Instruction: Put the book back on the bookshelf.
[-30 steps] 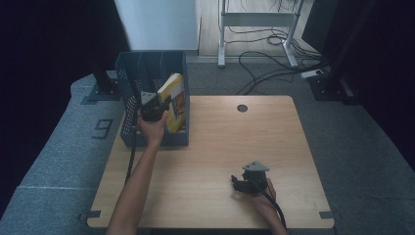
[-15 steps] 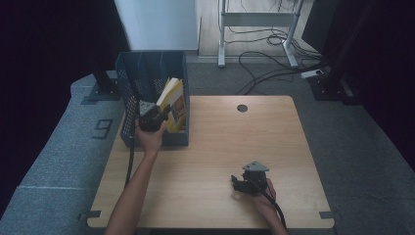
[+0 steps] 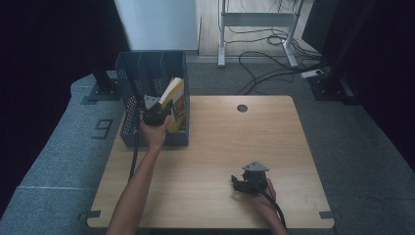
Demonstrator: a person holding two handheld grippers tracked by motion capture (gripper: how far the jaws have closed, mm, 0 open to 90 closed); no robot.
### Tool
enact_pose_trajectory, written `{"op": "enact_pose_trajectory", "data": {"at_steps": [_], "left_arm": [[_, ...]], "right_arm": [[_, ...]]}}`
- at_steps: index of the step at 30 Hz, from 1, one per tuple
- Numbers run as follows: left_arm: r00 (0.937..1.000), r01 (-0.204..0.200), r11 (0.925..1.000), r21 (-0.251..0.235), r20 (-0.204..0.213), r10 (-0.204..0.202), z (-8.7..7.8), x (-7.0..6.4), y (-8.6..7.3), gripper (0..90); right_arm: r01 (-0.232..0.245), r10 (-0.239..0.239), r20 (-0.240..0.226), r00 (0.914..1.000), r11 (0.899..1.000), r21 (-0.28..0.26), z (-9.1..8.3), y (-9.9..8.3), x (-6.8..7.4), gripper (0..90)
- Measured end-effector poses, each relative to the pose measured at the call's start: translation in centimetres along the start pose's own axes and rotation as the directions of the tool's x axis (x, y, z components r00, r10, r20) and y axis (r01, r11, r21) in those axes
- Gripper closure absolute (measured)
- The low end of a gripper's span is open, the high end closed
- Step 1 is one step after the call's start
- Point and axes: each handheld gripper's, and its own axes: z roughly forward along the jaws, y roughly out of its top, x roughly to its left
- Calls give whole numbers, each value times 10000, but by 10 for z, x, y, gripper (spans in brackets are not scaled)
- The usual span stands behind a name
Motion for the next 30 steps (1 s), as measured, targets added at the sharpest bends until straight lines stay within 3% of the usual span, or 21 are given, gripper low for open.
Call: {"op": "enact_pose_trajectory", "data": {"at_steps": [6, 12, 20, 30], "left_arm": [[9995, 265, 9994, -209, -194, -269, 3, 4, 3, 752], [9995, 247, 9993, -271, -170, -251, 10, 4, 14, 753], [9987, 238, 9991, -357, -448, -253, 21, 1, 28, 754], [9985, 279, 9994, -190, -457, -287, 33, -3, 28, 754]], "right_arm": [[-8, 8, -3, 10000, 10000, 1, 0, 0, 0, 226], [15, -15, -9, 10000, 10000, 5, 0, 0, 0, 226], [-2, 2, -14, 10000, 10000, -9, 0, 0, 0, 225], [-3, 3, -14, 10000, 10000, -26, 0, 0, 0, 225]]}}
